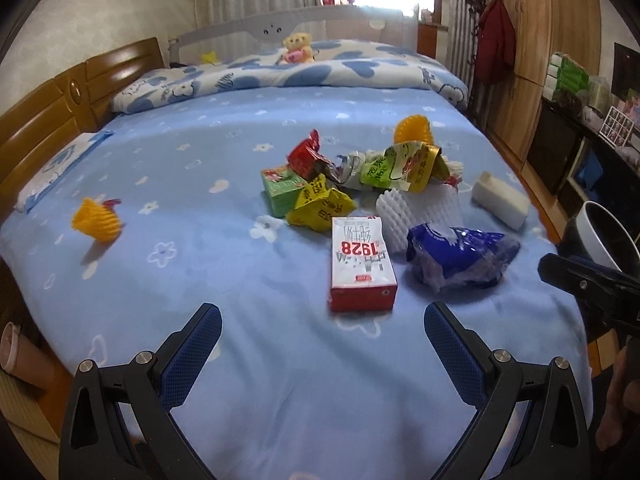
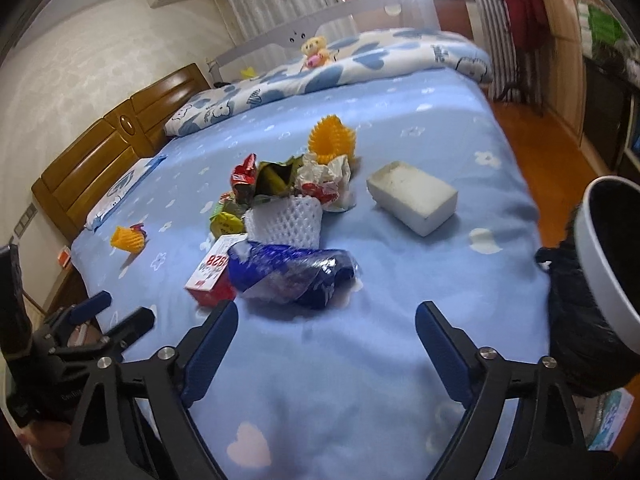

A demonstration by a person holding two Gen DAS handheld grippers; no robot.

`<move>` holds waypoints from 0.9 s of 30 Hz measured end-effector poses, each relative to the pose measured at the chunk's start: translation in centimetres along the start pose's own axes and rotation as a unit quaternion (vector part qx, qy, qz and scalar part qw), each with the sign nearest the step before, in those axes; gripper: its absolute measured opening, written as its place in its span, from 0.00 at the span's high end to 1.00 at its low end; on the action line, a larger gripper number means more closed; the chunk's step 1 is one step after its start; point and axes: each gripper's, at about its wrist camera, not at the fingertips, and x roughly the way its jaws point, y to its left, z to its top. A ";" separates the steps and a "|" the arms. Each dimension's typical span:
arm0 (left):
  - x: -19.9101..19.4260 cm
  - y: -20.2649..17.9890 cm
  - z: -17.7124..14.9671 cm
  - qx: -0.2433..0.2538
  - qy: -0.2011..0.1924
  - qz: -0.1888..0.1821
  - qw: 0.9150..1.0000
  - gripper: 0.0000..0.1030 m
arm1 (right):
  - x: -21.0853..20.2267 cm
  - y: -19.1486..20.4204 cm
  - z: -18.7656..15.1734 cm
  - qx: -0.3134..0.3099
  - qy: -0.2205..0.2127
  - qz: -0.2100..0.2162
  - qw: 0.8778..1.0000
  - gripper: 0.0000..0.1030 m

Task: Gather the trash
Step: 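Grasp the red-and-white milk carton with the left tool while the right tool grasps the blue wrapper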

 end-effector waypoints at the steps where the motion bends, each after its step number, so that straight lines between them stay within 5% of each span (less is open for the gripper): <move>1: 0.6 0.0 0.3 0.001 0.003 0.001 1.000 0.01 | 0.6 -0.3 0.3 0.003 0.005 0.002 1.000 0.15; 8: 4.2 -0.2 1.8 0.003 0.022 0.001 1.000 0.01 | 4.3 -2.0 1.7 0.039 0.042 0.038 0.998 0.19; 11: 5.3 -0.3 1.8 0.006 0.032 -0.004 0.999 0.06 | 5.4 -2.0 1.8 0.051 0.055 0.055 0.996 0.28; 14: 6.1 -0.3 1.6 0.003 0.048 -0.023 0.999 0.32 | 6.1 -2.2 1.6 0.065 0.063 0.082 0.992 0.49; 15: 6.2 -0.2 1.5 -0.001 0.055 -0.034 0.998 0.49 | 6.1 -2.2 1.6 0.069 0.062 0.098 0.991 0.64; 18: 5.7 0.1 1.0 -0.011 0.060 -0.048 0.997 0.52 | 5.6 -1.7 1.4 0.063 0.059 0.105 0.991 0.97; 27: -0.1 -0.4 0.1 -0.010 0.029 -0.067 0.997 0.52 | 2.0 -1.4 0.9 0.046 0.026 0.102 0.993 1.00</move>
